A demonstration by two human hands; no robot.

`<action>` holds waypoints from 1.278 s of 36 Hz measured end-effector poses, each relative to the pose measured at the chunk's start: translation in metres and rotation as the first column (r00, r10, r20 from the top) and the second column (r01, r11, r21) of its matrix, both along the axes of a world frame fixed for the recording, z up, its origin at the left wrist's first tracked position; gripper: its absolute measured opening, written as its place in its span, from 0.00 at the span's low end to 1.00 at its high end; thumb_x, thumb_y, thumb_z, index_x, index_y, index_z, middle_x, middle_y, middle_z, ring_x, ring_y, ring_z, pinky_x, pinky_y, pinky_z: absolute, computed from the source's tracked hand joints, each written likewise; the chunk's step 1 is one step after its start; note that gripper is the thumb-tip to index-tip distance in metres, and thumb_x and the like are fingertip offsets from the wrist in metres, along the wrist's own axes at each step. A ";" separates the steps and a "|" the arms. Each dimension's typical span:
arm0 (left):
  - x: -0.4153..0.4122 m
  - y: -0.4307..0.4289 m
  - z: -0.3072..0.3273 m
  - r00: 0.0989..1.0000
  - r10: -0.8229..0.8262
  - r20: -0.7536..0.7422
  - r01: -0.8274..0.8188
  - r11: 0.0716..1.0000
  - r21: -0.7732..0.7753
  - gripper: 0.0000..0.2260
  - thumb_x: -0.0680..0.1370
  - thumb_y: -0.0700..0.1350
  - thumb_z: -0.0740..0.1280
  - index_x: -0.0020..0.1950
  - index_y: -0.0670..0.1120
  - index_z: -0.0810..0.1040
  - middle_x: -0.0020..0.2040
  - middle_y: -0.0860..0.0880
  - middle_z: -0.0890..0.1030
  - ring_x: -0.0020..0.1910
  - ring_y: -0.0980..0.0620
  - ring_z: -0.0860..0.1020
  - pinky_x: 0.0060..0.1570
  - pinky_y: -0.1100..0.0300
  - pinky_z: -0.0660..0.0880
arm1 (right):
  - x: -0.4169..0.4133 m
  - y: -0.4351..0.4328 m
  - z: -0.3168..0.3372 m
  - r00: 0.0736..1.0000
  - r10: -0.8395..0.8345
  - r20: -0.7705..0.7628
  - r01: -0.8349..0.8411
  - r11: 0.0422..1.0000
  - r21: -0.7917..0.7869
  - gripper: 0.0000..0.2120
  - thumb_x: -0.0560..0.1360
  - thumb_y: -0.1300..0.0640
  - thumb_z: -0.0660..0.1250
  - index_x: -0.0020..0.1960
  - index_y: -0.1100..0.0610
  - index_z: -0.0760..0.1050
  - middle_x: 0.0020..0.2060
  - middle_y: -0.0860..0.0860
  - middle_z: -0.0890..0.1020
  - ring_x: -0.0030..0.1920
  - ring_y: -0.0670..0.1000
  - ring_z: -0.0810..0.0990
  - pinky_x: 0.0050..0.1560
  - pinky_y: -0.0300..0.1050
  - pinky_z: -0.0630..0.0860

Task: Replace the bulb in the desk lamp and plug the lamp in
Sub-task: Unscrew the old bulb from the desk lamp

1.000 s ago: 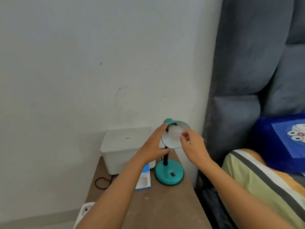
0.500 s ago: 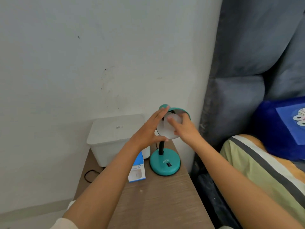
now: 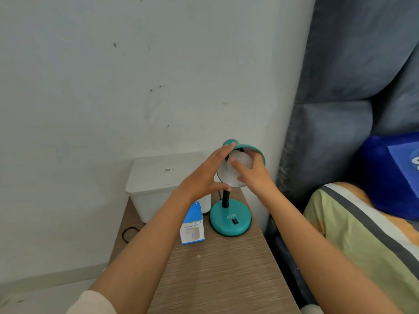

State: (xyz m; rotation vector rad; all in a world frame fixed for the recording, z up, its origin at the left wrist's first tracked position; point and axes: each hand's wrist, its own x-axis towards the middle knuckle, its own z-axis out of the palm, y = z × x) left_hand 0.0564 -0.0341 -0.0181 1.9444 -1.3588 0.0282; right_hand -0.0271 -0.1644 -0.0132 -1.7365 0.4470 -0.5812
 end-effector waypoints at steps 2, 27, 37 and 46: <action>0.000 0.000 0.001 1.000 -0.007 0.004 0.007 1.000 0.006 0.47 0.67 0.40 0.76 0.69 0.69 0.48 0.74 0.54 0.58 0.68 0.64 0.58 0.66 0.69 0.58 | 0.001 -0.001 0.001 0.999 0.011 -0.033 -0.006 0.988 0.156 0.30 0.74 0.43 0.64 0.69 0.58 0.62 0.62 0.54 0.72 0.57 0.52 0.75 0.55 0.54 0.79; -0.004 0.007 0.000 1.000 0.004 -0.026 -0.004 1.000 -0.014 0.46 0.68 0.38 0.76 0.71 0.65 0.49 0.73 0.56 0.59 0.70 0.60 0.60 0.69 0.61 0.61 | 0.000 0.000 0.002 0.998 0.065 0.000 -0.063 0.968 0.242 0.33 0.71 0.45 0.69 0.70 0.56 0.62 0.64 0.52 0.71 0.63 0.53 0.73 0.57 0.52 0.79; -0.006 0.007 -0.001 0.999 0.004 -0.035 -0.004 1.000 -0.015 0.46 0.68 0.38 0.75 0.70 0.66 0.48 0.73 0.54 0.60 0.68 0.62 0.61 0.68 0.63 0.61 | -0.001 0.000 0.005 0.998 0.067 -0.017 -0.057 0.940 0.338 0.26 0.76 0.45 0.62 0.69 0.57 0.64 0.63 0.53 0.70 0.61 0.54 0.73 0.51 0.49 0.81; -0.006 0.006 -0.001 0.999 0.003 -0.038 -0.003 1.000 -0.013 0.46 0.68 0.39 0.75 0.71 0.65 0.49 0.72 0.57 0.59 0.69 0.63 0.59 0.67 0.68 0.59 | -0.001 0.004 0.008 0.996 0.081 -0.046 -0.063 0.948 0.311 0.29 0.73 0.45 0.66 0.68 0.57 0.64 0.62 0.54 0.71 0.62 0.55 0.73 0.56 0.52 0.79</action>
